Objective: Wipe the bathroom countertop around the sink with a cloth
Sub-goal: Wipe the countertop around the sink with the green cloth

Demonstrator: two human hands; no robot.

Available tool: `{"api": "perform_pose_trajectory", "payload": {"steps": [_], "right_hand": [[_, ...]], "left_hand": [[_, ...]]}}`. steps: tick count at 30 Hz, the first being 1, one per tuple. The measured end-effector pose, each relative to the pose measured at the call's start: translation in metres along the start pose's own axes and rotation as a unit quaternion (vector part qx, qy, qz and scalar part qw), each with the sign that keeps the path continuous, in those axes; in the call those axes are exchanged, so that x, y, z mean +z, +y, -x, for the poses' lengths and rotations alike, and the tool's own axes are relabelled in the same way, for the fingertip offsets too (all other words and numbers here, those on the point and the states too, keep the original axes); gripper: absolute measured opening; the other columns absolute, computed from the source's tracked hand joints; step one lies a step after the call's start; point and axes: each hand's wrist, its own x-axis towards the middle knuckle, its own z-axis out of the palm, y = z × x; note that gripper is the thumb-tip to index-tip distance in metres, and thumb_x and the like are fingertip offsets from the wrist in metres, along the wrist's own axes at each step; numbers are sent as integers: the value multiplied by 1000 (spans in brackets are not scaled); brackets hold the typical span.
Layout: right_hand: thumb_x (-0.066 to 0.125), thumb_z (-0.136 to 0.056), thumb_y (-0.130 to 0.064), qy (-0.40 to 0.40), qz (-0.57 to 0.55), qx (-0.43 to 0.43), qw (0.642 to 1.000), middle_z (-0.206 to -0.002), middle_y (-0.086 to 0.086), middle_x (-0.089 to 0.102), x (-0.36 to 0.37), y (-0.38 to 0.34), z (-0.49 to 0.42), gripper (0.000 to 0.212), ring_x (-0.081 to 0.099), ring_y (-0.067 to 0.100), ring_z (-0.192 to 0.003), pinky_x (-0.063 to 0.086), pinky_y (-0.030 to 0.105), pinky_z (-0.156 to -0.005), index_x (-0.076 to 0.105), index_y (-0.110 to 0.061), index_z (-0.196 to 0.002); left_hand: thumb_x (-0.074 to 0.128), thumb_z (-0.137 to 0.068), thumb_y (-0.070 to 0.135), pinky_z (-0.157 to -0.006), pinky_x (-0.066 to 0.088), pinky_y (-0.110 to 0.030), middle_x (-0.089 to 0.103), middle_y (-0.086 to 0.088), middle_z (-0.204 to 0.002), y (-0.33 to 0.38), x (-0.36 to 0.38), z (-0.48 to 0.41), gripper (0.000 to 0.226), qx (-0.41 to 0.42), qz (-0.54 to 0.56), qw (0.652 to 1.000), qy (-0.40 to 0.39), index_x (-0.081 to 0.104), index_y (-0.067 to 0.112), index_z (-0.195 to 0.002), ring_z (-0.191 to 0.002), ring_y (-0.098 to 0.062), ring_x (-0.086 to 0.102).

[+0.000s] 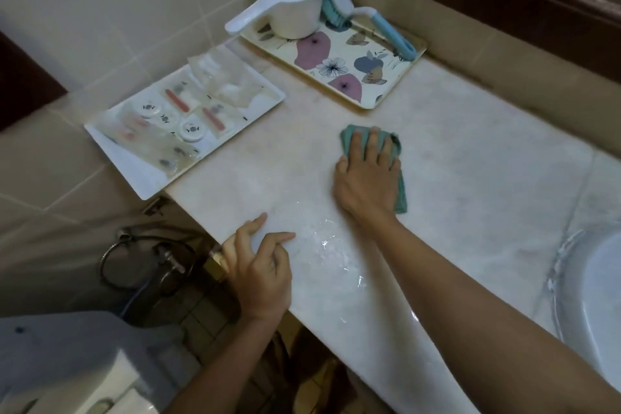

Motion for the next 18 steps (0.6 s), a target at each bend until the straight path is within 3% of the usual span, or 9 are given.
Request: {"api": "perform_pose_trajectory", "payload": {"steps": [3,6,7,9,11,14,15,18], "right_hand": [[25,-98,-35,-21,-6,-68,997,-162,5,-9,14,-31,34,62,-6,28,-148,1,47,-118,3,-23,-154],[25,-97,-34,-39,-30,-135,990,-162,-1,-6,22,-28,100,61,-5,23,-148,4,46,-119,4,-28,-154],[26,-96,-36,-40,-27,-158,986,-162,-3,-4,21,-18,124,61,-3,21,-148,6,44,-119,6,-30,-154],[26,-95,-40,-49,-10,-187,981,-162,-9,0,16,15,158,61,0,17,-148,8,40,-117,10,-35,-153],[28,-93,-42,-35,10,-164,986,-161,-11,3,8,54,156,61,5,16,-148,12,37,-115,16,-37,-152],[27,-89,-41,0,34,-67,997,-161,-5,11,-5,91,112,63,13,22,-147,23,42,-111,24,-32,-151],[25,-89,-41,3,36,-35,999,-161,-4,11,-9,94,94,63,12,23,-147,24,44,-111,21,-31,-151],[22,-94,-38,25,33,48,998,-162,2,5,-10,81,44,61,5,27,-147,16,49,-116,12,-26,-153]], "left_hand": [[51,-90,25,-98,30,-30,54,0,-126,0,-1,-2,23,-9,29,1000,3,69,24,-105,-117,-20,43],[46,-93,39,-105,22,-16,42,-9,-135,1,-8,0,39,-27,82,996,10,59,14,-121,-123,-14,38],[48,-93,39,-106,23,-17,38,-11,-137,0,-12,2,42,-27,101,994,17,58,11,-123,-124,-11,35],[51,-89,36,-110,25,-33,32,-13,-141,-6,-19,-4,45,-69,107,991,50,55,8,-124,-127,-13,30],[54,-87,34,-110,27,-47,28,-10,-145,-16,-22,-30,47,-207,114,967,98,50,13,-128,-130,-23,29],[49,-91,39,-104,34,-46,25,-4,-149,-24,-18,-81,55,-438,173,877,95,38,17,-140,-131,-29,31],[45,-93,42,-102,34,-43,27,-6,-150,-24,-14,-90,57,-461,175,866,84,35,16,-143,-131,-30,34],[40,-98,42,-90,31,-31,38,-11,-145,-20,-10,-95,56,-428,170,884,84,35,10,-145,-126,-31,44]]}}
